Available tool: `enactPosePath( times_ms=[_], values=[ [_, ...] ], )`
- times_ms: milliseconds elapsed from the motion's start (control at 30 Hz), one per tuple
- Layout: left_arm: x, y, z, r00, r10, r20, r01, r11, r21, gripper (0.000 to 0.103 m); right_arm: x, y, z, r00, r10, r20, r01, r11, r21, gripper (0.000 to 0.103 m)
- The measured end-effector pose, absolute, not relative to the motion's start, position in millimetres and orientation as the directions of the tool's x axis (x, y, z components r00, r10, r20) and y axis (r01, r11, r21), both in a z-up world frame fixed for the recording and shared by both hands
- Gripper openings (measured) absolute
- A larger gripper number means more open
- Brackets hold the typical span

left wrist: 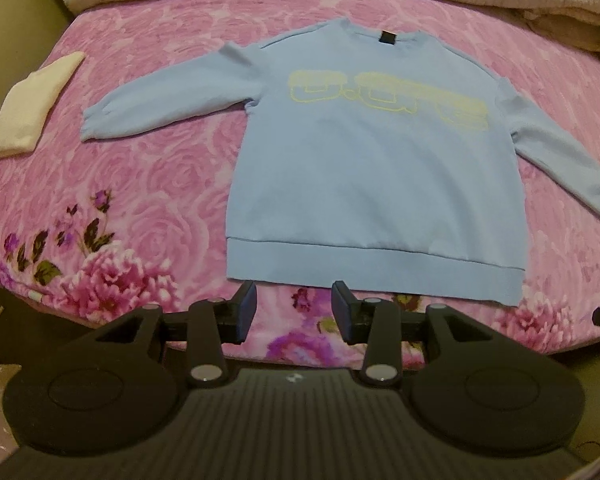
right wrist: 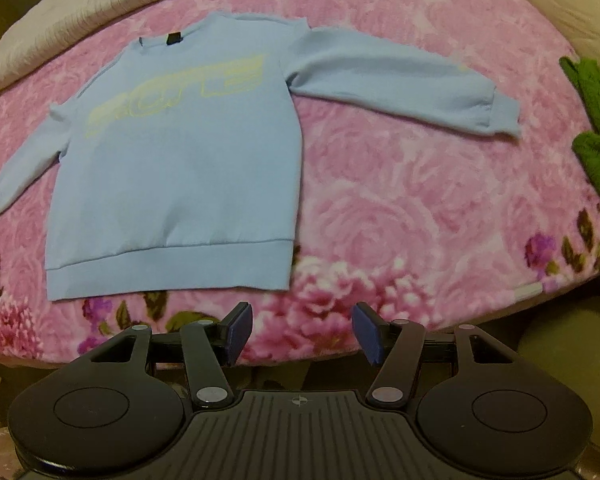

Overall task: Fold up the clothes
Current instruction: 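Release both grippers and hold them above the flattened sweatshirt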

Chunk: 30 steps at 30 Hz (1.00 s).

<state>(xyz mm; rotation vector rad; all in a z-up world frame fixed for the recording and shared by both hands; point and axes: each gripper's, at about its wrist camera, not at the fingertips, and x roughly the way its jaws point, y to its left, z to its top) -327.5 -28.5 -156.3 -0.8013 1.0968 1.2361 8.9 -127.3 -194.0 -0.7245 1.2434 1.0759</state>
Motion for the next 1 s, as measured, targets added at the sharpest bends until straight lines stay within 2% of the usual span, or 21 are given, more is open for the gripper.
enactPosePath(
  times_ms=[467, 1000],
  values=[
    [-320, -23, -160, -0.016, 0.303, -0.953, -0.968, 0.234, 0.090, 0.037, 1, -120, -188, 0.005, 0.232, -0.973, -0.926, 0.369, 0.083, 0.059],
    [-380, 6, -171, -0.021, 0.266, -0.964, -0.992, 0.118, 0.054, 0.037, -40, -73, -195, -0.002, 0.221, -0.975, -0.961, 0.271, 0.063, 0.059]
  ],
)
